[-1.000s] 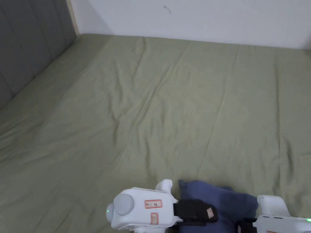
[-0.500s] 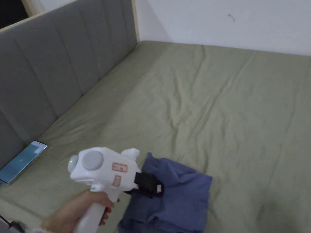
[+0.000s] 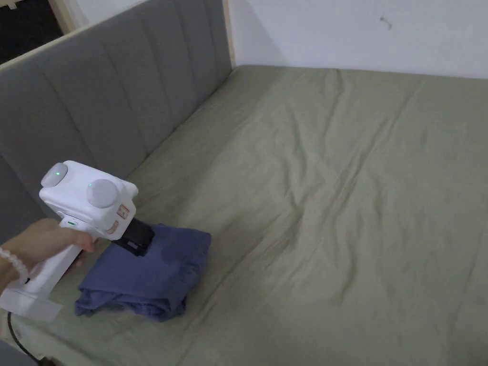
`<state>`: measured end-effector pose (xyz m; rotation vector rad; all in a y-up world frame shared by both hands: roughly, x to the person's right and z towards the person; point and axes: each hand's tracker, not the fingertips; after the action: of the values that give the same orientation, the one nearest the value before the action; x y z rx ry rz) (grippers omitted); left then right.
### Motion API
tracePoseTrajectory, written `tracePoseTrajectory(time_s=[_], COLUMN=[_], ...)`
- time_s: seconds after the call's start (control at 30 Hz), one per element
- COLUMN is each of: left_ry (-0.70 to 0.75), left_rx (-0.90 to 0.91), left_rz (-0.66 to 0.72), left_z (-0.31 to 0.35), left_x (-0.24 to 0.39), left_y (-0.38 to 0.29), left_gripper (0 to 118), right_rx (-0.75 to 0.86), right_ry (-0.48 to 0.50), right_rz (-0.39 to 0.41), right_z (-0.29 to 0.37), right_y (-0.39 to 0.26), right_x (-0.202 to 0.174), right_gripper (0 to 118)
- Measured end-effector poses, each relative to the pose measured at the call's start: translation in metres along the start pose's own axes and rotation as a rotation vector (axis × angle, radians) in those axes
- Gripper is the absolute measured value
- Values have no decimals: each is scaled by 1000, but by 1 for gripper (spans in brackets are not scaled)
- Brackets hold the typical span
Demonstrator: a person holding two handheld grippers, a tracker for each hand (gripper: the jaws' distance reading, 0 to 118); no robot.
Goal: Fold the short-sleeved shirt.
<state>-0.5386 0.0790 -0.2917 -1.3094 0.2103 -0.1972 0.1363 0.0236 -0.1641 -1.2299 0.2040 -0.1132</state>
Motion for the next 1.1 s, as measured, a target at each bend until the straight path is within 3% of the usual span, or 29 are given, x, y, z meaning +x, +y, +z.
tracePoseTrajectory(time_s=[0.07,0.1,0.13,0.17,0.2,0.4,0.53,0.67,0.73,0.8,0.83,0.93,1.1], left_ry=[23,-2,-51,-114,-179,-259,-287,-224,-181,-152,-147,-210,-131], left_rx=[-8,4,36,62,105,241,450,693,795,868,916,1045,1175], left_rz=[52,95,141,162,172,133,166,244,242,230,197,164,180], left_z=[12,21,33,41,48,135,192,243,264,285,295,324,348], left_x=[5,10,16,22,32,141,189,236,258,278,285,302,322], left_y=[-1,-4,-8,-11,-18,-73,-108,-142,-156,-164,-168,-176,-185], left_gripper=[109,102,81,26,0,0,0,0,0,0,0,0,0], right_rx=[9,21,30,38,47,122,225,419,555,685,749,900,1080], right_ry=[5,16,33,45,57,102,133,121,91,-1,-59,-88,-219], right_rz=[1,-7,-17,-24,-21,-27,-14,28,77,141,147,140,135], right_z=[4,6,9,11,17,47,73,116,145,171,184,217,251], right_y=[-2,-4,-5,-6,-7,-13,-14,-9,-7,-8,-8,-10,-23], right_x=[1,2,3,5,1,0,3,-10,-27,-44,-51,-59,-67], right_gripper=[4,4,4,4,4,4,4,4,4,4,4,4,4])
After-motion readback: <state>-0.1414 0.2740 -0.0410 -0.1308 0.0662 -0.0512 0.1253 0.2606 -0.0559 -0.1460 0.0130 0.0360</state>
